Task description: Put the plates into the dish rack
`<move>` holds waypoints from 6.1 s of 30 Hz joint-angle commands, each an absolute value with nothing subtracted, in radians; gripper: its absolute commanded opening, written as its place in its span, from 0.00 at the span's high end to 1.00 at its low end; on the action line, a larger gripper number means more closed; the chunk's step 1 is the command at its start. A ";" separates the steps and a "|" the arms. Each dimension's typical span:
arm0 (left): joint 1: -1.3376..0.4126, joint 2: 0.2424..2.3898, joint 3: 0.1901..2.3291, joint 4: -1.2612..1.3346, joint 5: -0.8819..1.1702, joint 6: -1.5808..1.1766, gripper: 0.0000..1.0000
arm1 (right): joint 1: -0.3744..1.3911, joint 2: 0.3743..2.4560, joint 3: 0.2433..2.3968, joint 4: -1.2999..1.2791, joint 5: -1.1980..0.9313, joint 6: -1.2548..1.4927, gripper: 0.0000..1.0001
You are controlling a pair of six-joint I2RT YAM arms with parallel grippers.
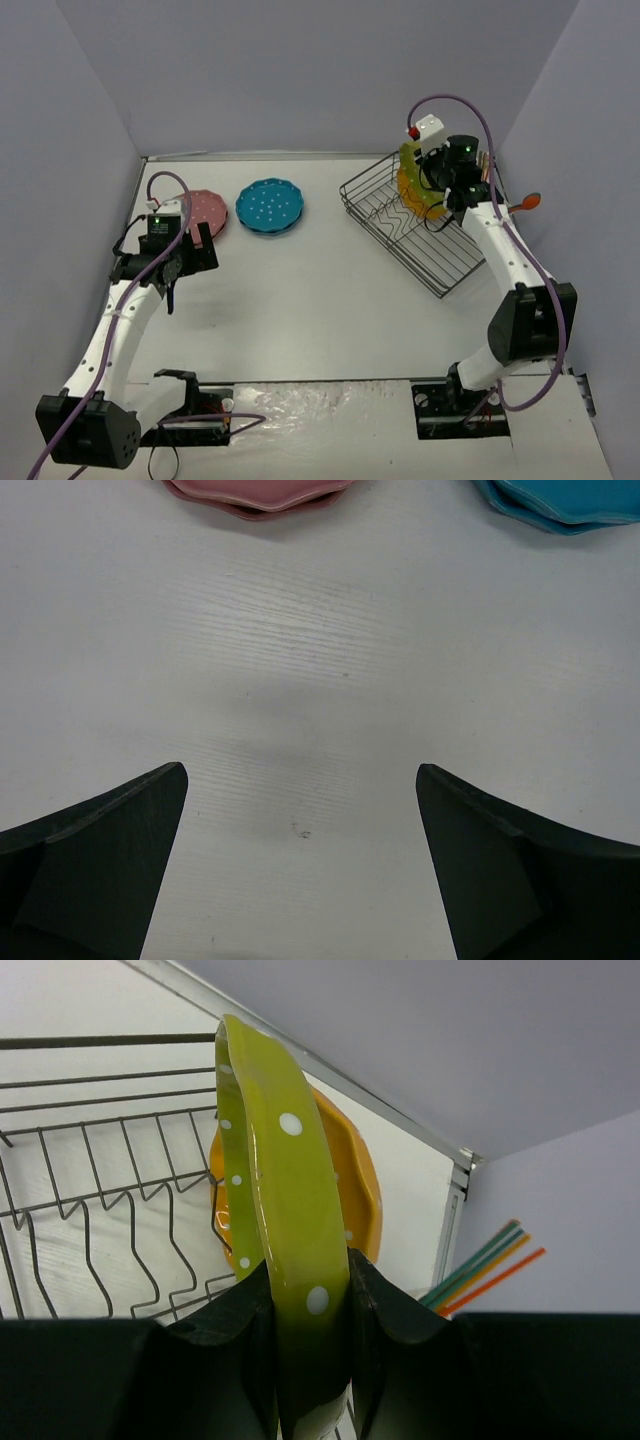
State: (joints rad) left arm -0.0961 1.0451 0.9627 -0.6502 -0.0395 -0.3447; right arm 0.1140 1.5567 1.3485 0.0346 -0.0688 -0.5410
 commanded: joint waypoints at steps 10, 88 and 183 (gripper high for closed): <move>-0.090 1.026 0.976 -0.626 -0.066 -0.318 0.03 | 0.087 1.627 1.526 0.229 -0.162 -0.655 1.00; -0.129 1.593 1.212 -0.328 0.124 -0.917 0.03 | 0.254 1.023 0.649 0.753 -0.343 0.489 0.00; -0.119 1.684 1.280 -0.361 0.125 -0.977 1.00 | 0.267 0.907 0.486 0.744 -0.399 0.449 0.00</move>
